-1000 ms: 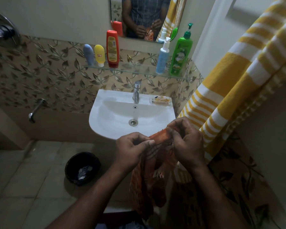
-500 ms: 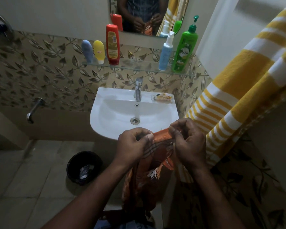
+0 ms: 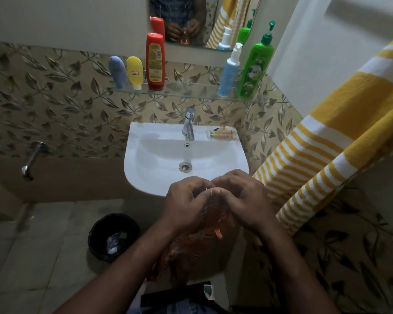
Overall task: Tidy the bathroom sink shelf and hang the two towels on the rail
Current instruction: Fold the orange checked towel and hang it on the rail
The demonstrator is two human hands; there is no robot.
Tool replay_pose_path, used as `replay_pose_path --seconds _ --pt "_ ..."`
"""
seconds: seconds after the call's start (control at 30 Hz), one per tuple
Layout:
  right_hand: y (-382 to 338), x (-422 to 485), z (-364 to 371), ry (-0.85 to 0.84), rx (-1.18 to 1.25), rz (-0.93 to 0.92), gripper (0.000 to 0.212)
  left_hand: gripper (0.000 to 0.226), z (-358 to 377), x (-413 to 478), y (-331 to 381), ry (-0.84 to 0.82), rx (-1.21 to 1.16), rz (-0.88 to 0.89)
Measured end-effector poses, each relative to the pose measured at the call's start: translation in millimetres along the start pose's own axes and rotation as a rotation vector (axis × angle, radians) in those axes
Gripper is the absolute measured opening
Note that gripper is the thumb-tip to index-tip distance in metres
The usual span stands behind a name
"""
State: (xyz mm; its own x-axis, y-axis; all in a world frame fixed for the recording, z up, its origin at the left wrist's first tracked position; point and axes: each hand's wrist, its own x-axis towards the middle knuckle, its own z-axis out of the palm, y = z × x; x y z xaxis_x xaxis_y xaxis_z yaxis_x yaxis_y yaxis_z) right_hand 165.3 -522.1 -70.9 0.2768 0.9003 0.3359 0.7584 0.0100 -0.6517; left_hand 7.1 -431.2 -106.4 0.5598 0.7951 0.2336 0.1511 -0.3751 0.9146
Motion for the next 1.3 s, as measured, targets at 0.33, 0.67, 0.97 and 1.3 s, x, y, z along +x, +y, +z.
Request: replay_pose_path --seconds 0.33,0.67,0.97,1.3 --pt "-9 5 -4 -0.207 -0.018 0.185 0.015 0.01 -20 -8 -13 -0.151 -0.172 -0.004" --pt "-4 19 -27 -0.212 0.558 0.161 0.036 0.026 4 6 -16 -0.065 0.176 0.109" --pt "16 22 -70 -0.213 0.505 0.157 0.019 0.039 10 24 -13 0.104 0.156 0.131" --pt "10 29 -99 -0.01 -0.052 -0.074 0.012 0.029 14 22 10 -0.061 -0.012 0.121"
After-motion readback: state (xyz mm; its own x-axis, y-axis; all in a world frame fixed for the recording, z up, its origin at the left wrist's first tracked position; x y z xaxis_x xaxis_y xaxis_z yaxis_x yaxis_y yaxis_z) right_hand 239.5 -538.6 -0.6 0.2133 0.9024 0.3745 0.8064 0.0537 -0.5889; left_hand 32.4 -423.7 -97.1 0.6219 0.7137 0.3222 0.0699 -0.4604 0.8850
